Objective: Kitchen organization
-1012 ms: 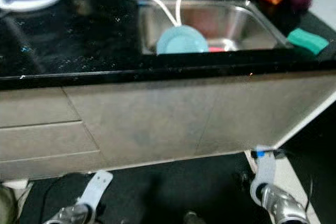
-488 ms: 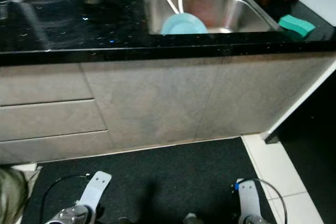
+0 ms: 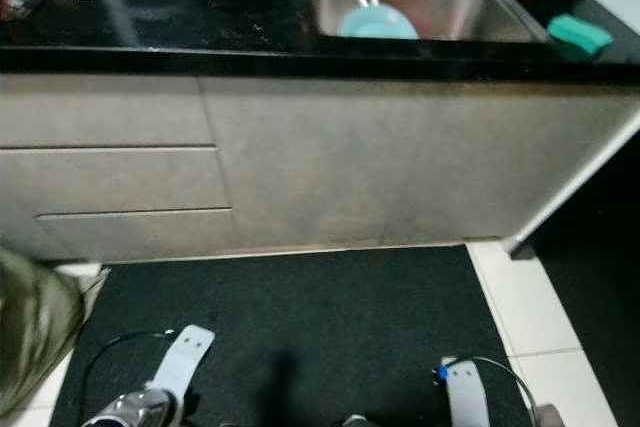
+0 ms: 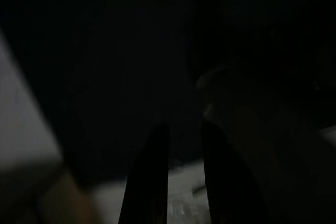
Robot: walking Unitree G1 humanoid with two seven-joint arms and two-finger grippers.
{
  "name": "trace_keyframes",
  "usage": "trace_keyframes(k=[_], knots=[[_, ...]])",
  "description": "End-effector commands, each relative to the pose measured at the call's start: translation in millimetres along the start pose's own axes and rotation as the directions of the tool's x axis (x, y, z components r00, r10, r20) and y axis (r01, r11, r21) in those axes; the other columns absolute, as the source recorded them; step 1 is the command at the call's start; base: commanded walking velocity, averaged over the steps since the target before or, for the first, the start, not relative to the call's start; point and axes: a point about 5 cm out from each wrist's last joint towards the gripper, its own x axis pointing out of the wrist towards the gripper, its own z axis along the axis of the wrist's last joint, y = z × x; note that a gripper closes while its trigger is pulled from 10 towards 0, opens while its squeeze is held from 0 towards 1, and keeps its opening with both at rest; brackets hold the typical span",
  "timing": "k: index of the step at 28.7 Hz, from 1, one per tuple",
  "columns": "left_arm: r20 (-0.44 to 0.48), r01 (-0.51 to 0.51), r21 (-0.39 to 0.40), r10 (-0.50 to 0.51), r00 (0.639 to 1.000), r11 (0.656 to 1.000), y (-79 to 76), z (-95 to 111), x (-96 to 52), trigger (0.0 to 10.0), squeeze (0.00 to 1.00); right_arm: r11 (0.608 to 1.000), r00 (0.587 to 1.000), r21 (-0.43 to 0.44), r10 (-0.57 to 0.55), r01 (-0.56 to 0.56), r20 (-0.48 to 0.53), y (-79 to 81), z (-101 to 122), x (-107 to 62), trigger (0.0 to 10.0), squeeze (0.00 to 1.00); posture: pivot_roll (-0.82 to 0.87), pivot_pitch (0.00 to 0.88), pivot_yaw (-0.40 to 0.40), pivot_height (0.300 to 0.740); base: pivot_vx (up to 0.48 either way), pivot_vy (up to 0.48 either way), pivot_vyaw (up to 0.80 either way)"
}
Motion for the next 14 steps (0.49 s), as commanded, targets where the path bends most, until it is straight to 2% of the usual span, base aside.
trace_keyframes(k=[1, 10, 14], knots=[[-0.032, 0.018, -0.003, -0.018, 0.999, 1.000, -5.5, -8.7, 0.8, 10.0, 0.00, 1.000, 1.000, -0.011, -0.011, 0.011, -0.028, -5.0, -8.6, -1.6, 10.0, 0.00, 0.01, 0.148, -0.049, 0.740, -0.244, 0.000, 0.76], [-0.022, 0.019, -0.008, -0.019, 1.000, 1.000, -5.7, -7.8, 0.8, 10.0, 0.00, 0.999, 1.000, -0.037, -0.022, 0.021, -0.015, 3.2, -4.7, 0.7, 10.0, 0.00, 0.00, 0.150, -0.049, 0.740, 0.000, 0.000, 0.72], [-0.026, 0.028, 0.021, -0.027, 0.999, 0.999, -5.1, -7.7, 0.6, 10.0, 0.00, 0.999, 0.999, -0.023, -0.049, 0.050, 0.006, 3.0, -2.6, 1.0, 10.0, 0.00, -0.01, 0.151, -0.039, 0.740, 0.000, 0.000, 0.00]])
